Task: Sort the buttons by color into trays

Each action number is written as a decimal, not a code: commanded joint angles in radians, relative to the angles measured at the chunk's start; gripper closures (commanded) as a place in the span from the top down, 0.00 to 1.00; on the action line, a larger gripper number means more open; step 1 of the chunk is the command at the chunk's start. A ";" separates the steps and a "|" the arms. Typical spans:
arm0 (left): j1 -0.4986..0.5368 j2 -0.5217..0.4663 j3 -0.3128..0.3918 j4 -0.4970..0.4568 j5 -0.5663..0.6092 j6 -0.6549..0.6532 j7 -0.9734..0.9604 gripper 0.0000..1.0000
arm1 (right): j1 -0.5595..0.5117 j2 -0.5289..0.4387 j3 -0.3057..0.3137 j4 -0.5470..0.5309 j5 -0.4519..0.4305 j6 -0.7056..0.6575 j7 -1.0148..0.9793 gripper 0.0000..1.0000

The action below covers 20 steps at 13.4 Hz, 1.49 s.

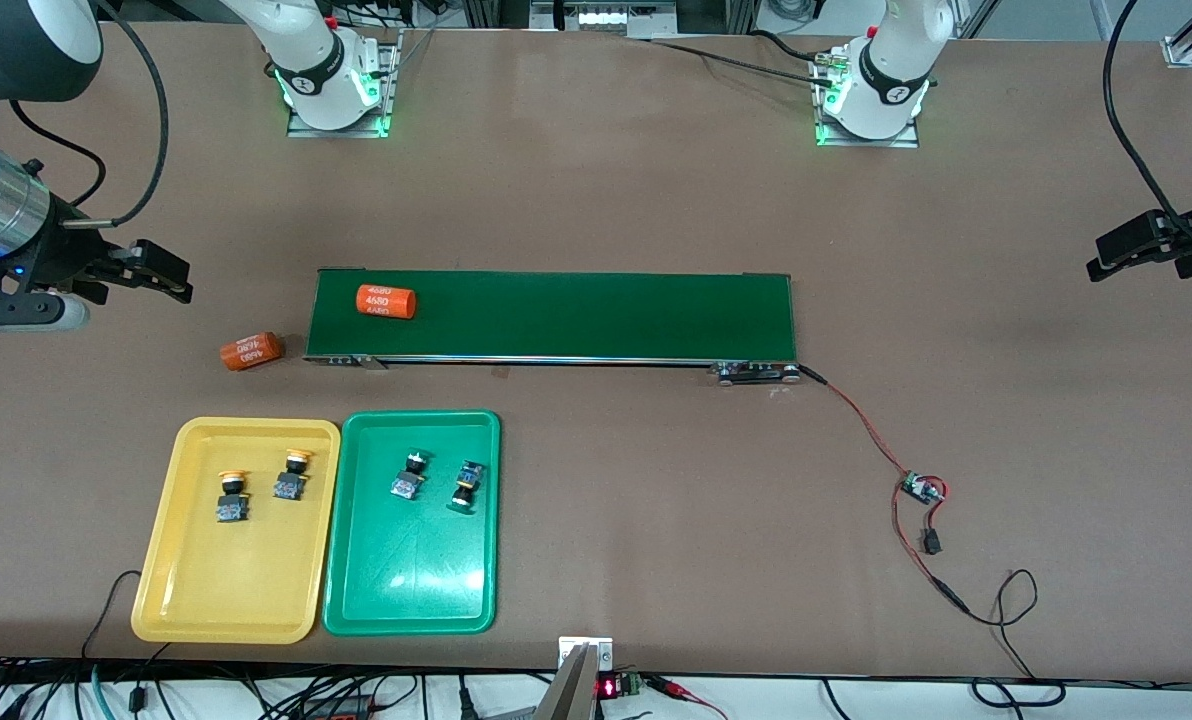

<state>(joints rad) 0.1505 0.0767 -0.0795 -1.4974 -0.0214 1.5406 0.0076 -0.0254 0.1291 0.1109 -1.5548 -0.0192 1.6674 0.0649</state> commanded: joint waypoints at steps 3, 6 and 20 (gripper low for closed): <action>0.003 -0.025 -0.003 -0.012 0.008 -0.028 -0.008 1.00 | -0.004 0.029 0.004 0.019 -0.010 -0.006 0.001 1.00; 0.001 -0.023 -0.005 -0.011 0.008 -0.027 -0.018 1.00 | -0.004 0.029 0.004 0.021 -0.013 -0.008 -0.005 1.00; 0.001 -0.025 -0.005 -0.011 0.009 -0.022 -0.031 1.00 | -0.005 0.029 0.004 0.021 -0.022 -0.008 -0.010 1.00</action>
<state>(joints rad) 0.1504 0.0729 -0.0800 -1.4973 -0.0214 1.5233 -0.0145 -0.0248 0.1515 0.1111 -1.5547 -0.0283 1.6681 0.0642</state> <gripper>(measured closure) 0.000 0.000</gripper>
